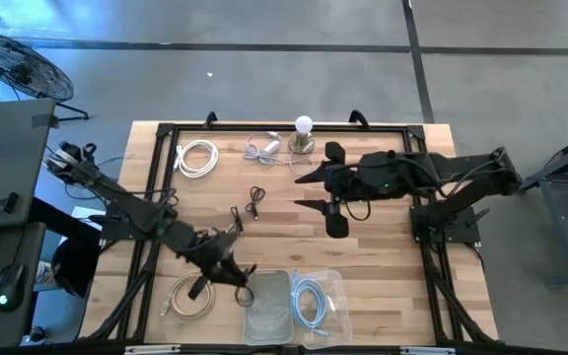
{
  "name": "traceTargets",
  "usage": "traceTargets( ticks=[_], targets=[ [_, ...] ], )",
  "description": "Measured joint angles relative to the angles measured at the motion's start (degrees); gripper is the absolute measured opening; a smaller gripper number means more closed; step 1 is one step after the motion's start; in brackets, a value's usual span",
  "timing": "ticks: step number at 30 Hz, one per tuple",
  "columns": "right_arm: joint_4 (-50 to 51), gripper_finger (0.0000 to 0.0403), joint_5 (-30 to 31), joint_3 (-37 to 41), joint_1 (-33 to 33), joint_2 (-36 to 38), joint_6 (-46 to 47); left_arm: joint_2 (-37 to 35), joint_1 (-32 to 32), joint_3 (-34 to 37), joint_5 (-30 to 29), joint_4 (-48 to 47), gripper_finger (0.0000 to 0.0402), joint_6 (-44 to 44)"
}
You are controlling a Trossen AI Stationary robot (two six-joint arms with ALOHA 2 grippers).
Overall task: Pick & Place USB Port
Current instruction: Put the black charger cable into the gray bin
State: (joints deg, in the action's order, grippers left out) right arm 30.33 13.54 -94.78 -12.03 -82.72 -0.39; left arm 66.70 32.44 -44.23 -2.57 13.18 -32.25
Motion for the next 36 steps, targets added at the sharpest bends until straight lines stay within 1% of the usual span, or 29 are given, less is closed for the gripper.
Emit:
traceTargets(
  ticks=[4,7,9,12,16,21,24,36],
  targets=[
    [2.09,0.02,-0.16,0.0,0.0,0.0,-1.65,3.36,3.68,-0.02,-6.74,0.87,0.0028,-8.5],
    [3.03,0.02,-0.23,0.0,-0.02,0.0,-3.45,7.01,5.34,-0.02,-9.6,1.51,0.0028,-14.96],
    [3.68,0.02,-0.59,0.0,-0.02,0.0,-3.82,9.94,5.68,-0.02,-10.27,4.01,0.0028,-17.78],
    [4.49,0.02,-1.2,0.0,-0.02,0.0,-5.15,14.52,5.45,-0.02,-11.48,10.44,0.0028,-20.1],
    [5.26,0.02,-3.23,0.0,-0.02,0.0,-5.68,19.24,5.43,-0.02,-13.22,17.05,0.0028,-23.93],
    [6.6,0.0199,-5.08,0.0,-0.02,0.0,-6.1,22.01,6.25,-0.95,-14.3,16.37,0.003,-31.14],
    [7.17,0.0199,-5.61,0.0,-0.02,0.0,-6.56,22.62,6.41,-1.79,-13.85,14.47,0.0032,-32.72],
    [7.82,0.0199,-6.66,0.0,-0.02,0.0,-8.65,22.6,6.22,-2.25,-12.12,11.96,0.0041,-32.81]
  ],
)
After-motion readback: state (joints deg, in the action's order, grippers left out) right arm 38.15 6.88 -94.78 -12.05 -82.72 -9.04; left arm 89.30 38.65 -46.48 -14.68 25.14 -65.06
